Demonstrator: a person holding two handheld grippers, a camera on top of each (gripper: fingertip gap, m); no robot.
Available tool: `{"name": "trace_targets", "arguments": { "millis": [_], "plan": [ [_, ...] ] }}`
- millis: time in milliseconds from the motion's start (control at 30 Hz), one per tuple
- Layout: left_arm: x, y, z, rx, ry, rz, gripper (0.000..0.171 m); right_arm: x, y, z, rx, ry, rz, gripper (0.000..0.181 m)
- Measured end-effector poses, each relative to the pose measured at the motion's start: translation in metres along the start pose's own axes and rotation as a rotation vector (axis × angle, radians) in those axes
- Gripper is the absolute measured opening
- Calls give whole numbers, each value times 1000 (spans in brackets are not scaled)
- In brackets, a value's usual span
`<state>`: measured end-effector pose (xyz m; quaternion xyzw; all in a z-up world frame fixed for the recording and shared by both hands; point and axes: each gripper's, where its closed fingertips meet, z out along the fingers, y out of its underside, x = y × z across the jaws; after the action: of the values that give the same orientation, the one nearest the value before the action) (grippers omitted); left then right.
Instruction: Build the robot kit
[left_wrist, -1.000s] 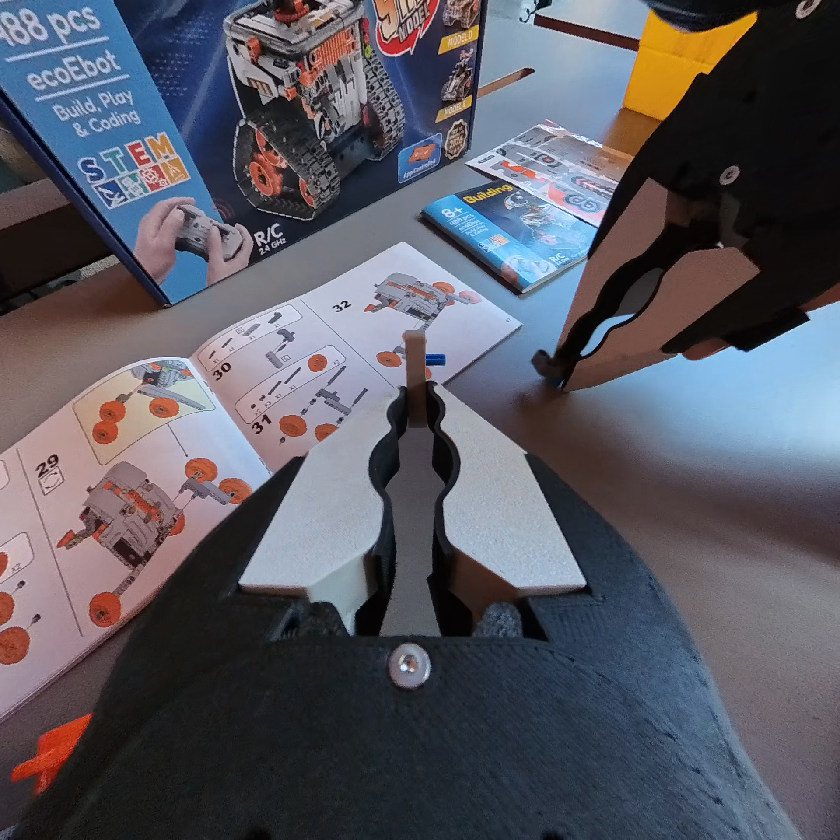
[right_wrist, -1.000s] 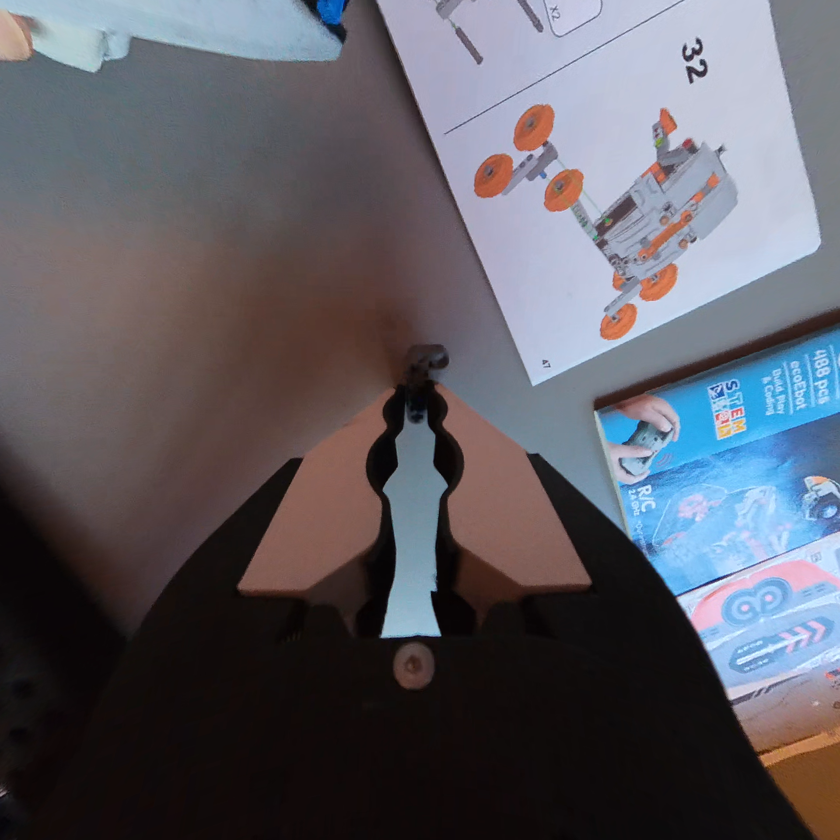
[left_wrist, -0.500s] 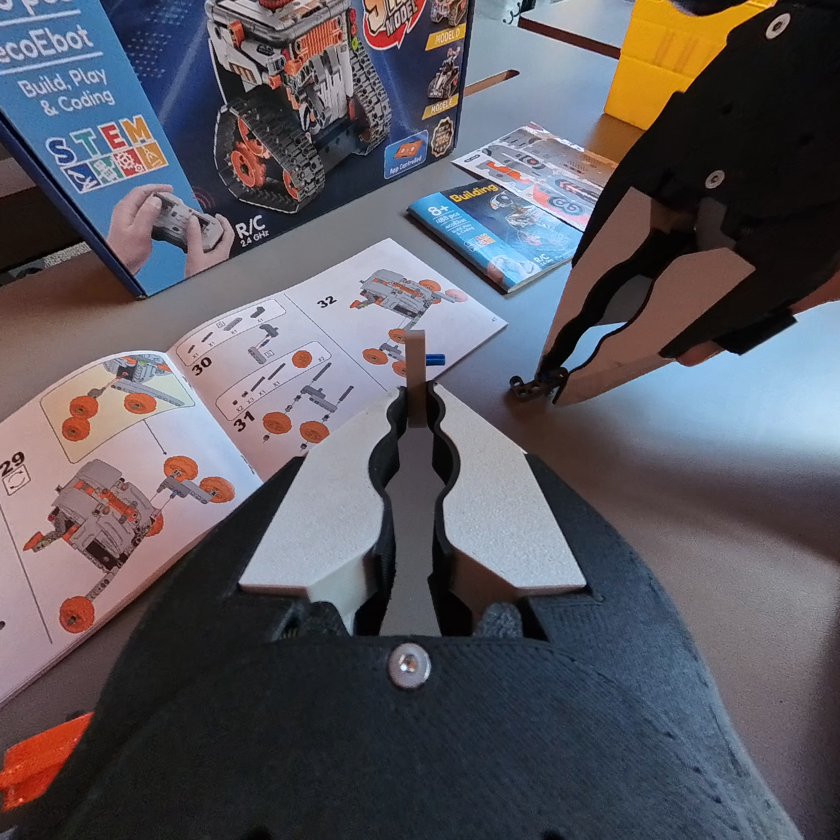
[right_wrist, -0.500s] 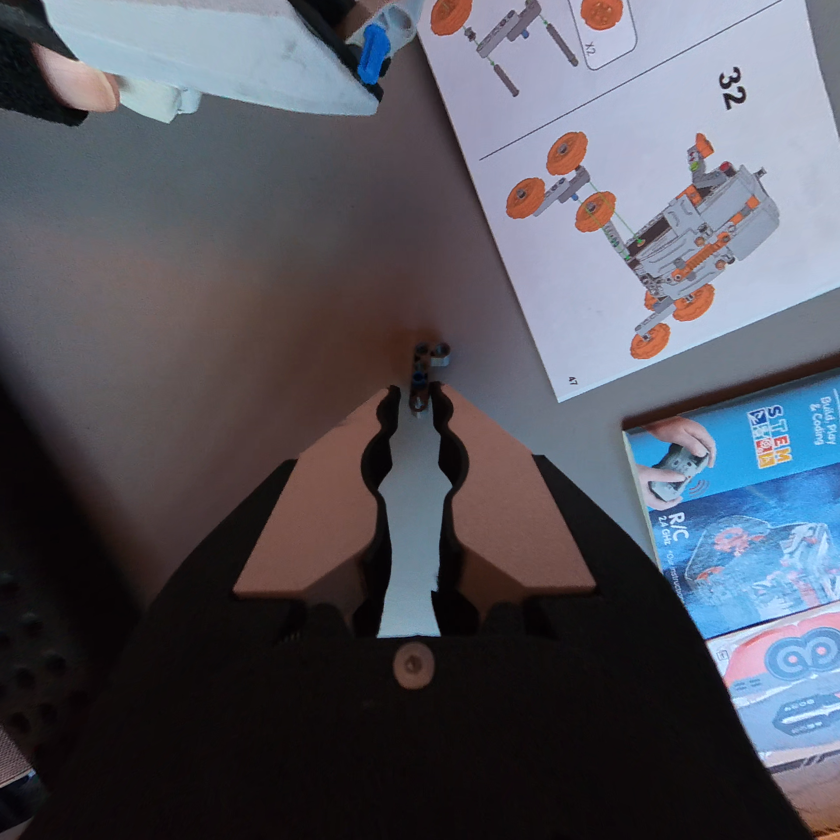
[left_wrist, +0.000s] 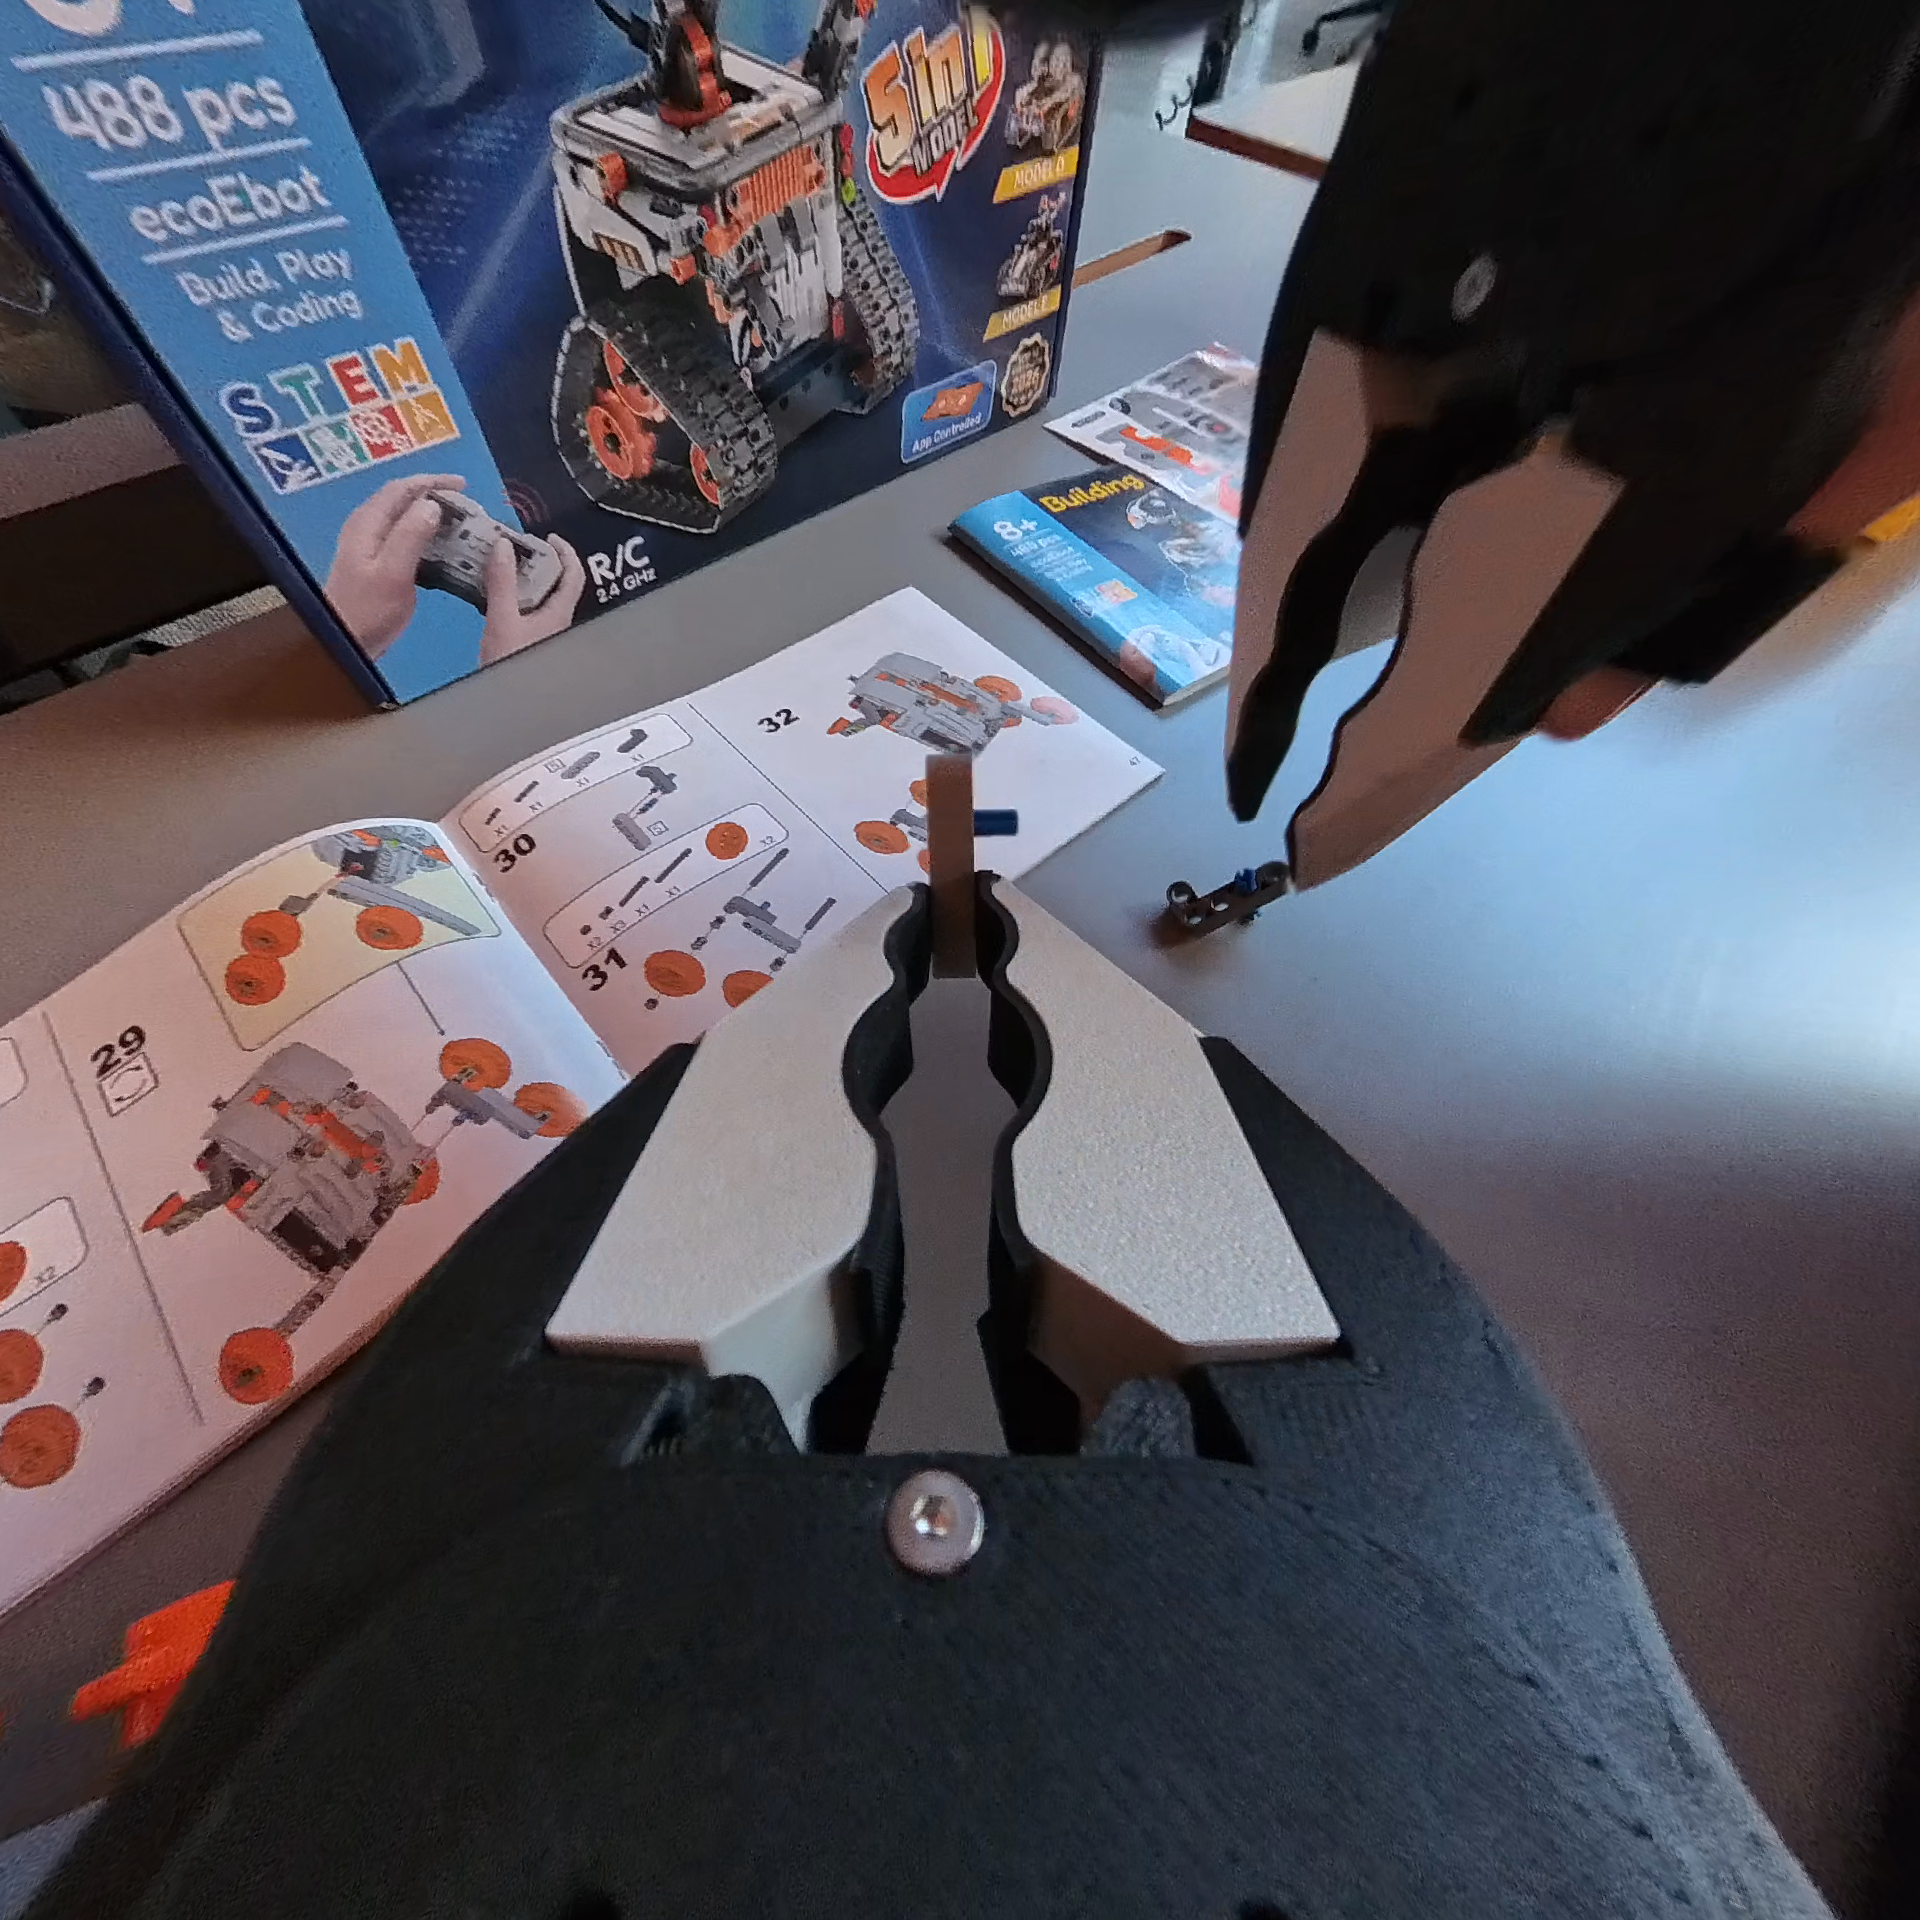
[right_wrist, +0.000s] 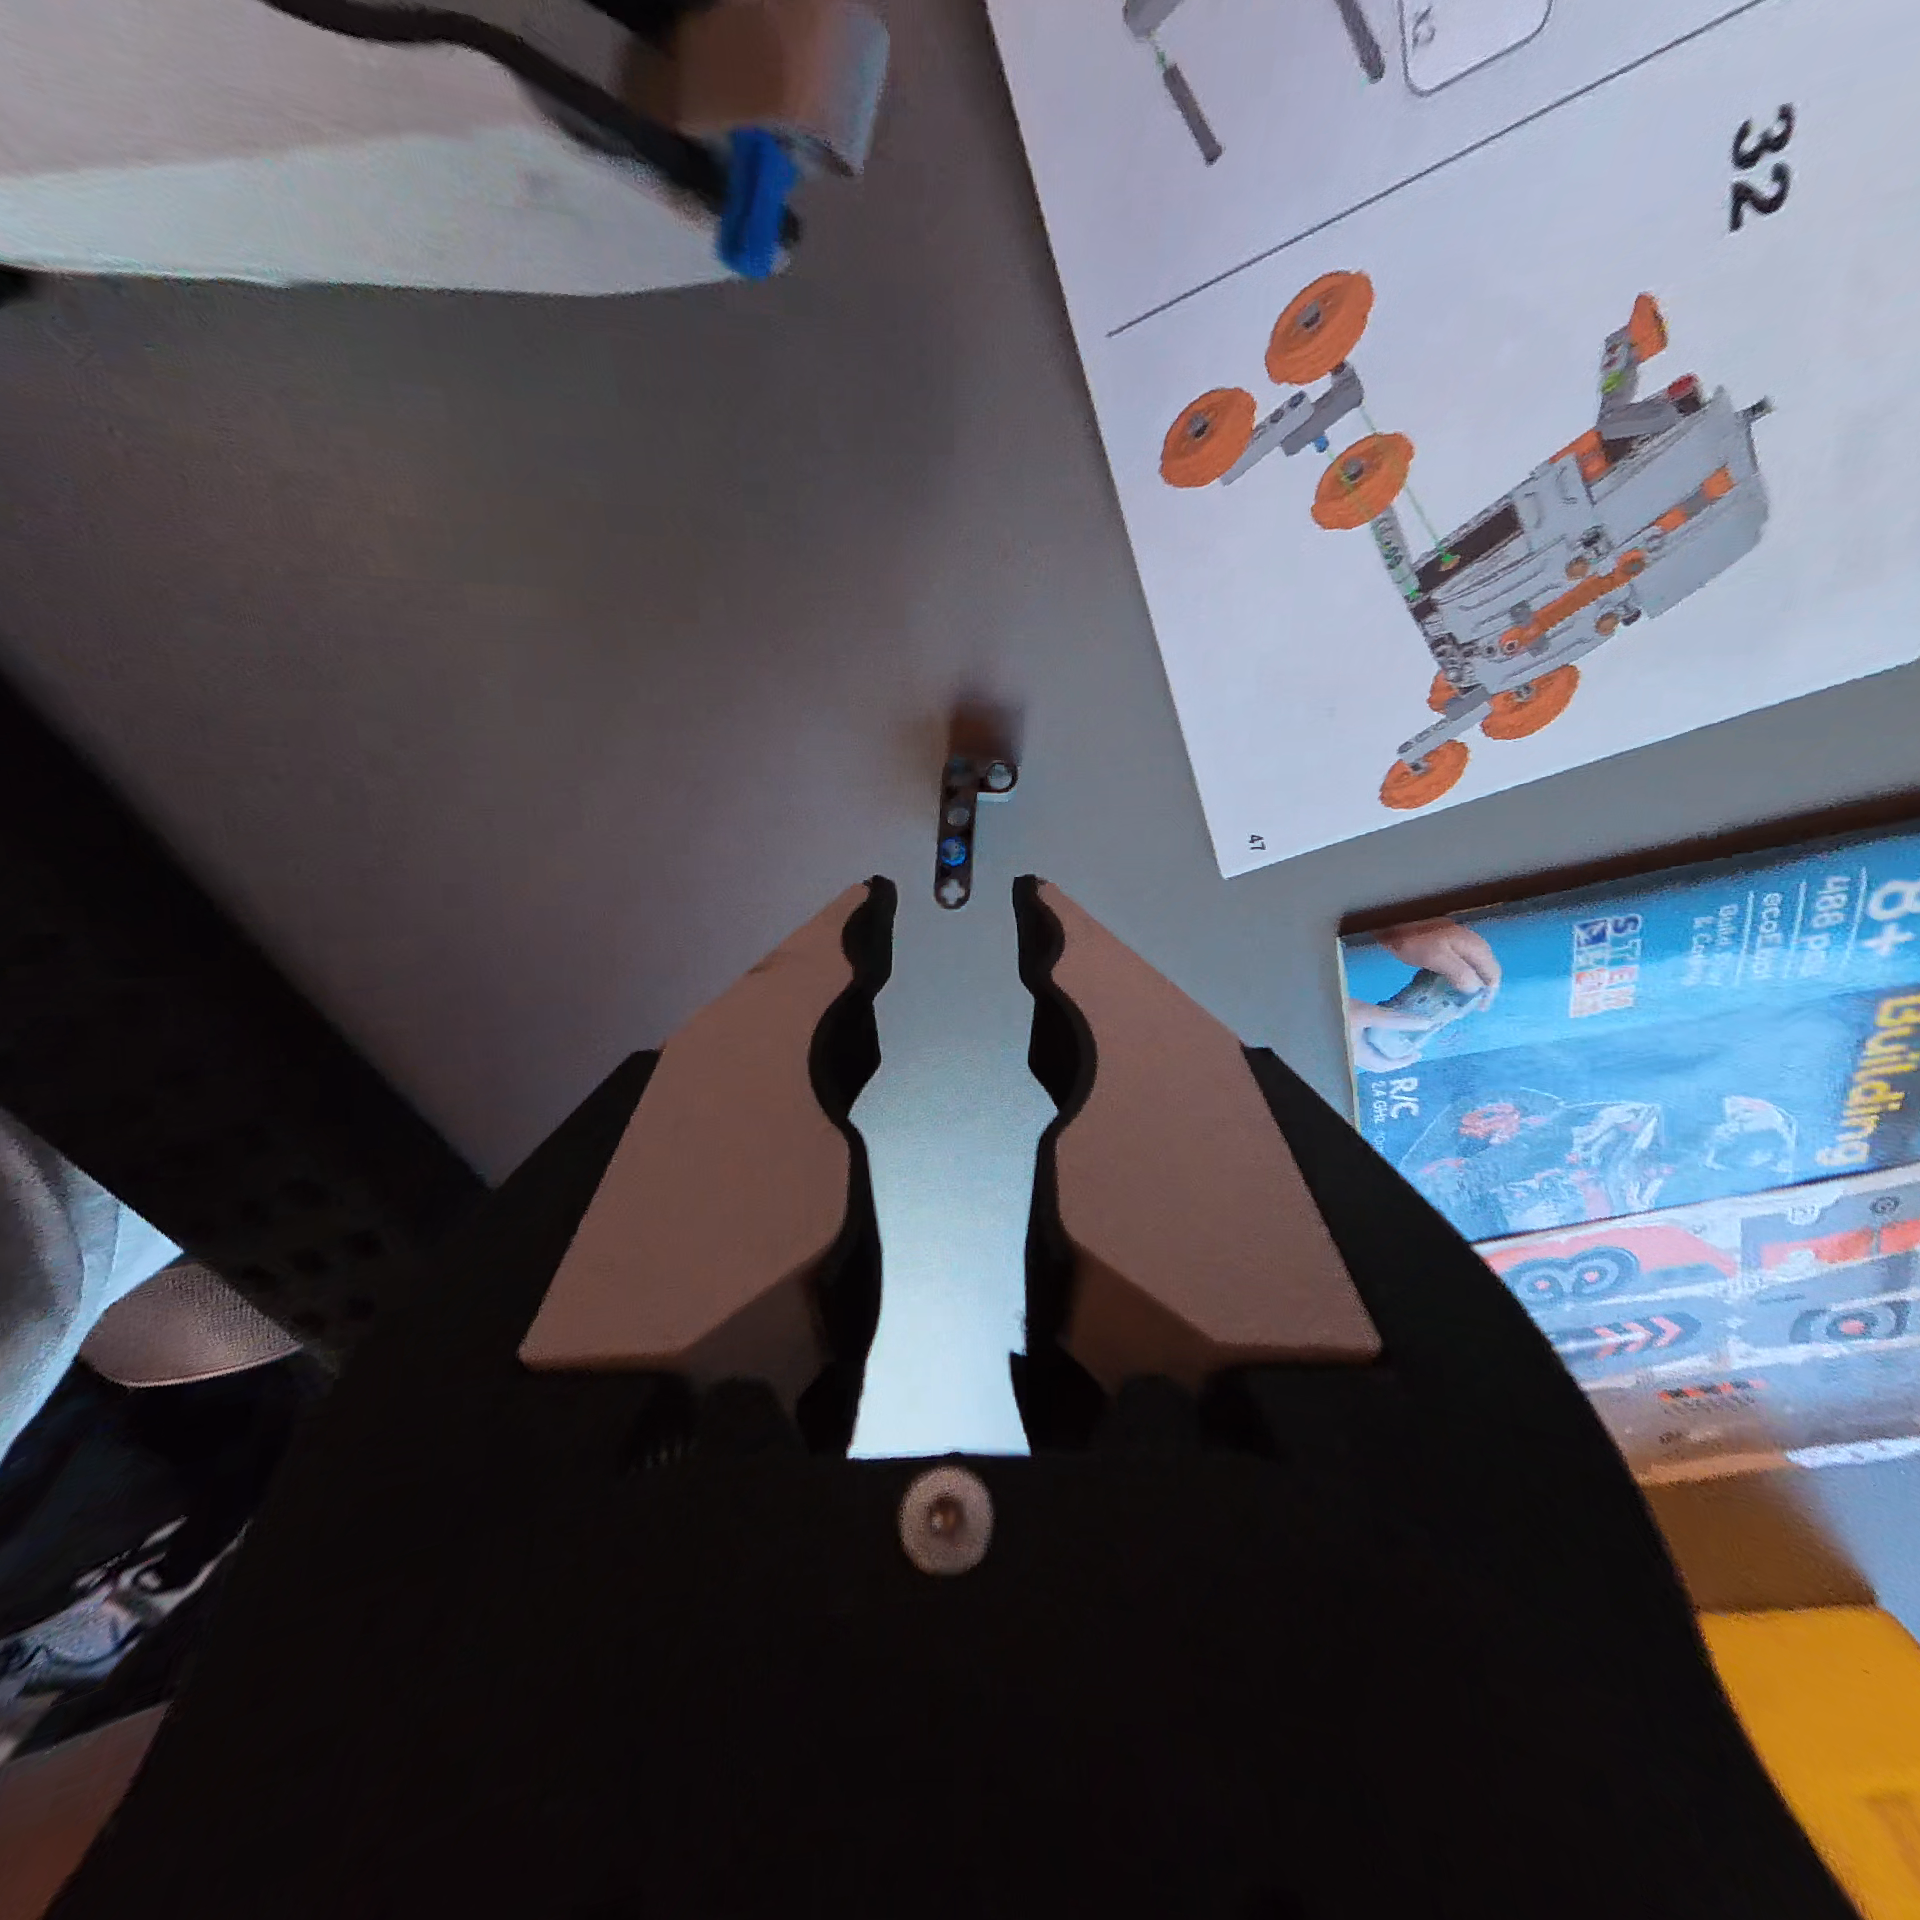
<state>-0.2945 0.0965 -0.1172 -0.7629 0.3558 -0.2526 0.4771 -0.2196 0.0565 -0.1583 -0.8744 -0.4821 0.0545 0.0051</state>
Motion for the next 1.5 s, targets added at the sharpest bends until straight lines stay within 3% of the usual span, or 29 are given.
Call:
{"name": "trace_targets", "arguments": {
  "millis": [267, 833, 1067, 1300, 1500],
  "plan": [
    [1, -14, -15, 75, 42, -158, 6, -1, -2, 15, -143, 88, -27, 20],
    [1, -10, -13, 60, 69, -214, 6, 2, 6, 23, -265, 111, -68, 7],
    [1, -7, -11, 46, 73, -222, 5, -1, 6, 12, -168, 66, -28, 7],
    [1, 0, -7, 18, 82, -241, 5, -2, 14, 18, -163, 18, 13, 7],
    [-1, 5, -4, -2, 85, -258, 5, -9, 12, 23, -42, -75, 68, 7]
  ]
}}
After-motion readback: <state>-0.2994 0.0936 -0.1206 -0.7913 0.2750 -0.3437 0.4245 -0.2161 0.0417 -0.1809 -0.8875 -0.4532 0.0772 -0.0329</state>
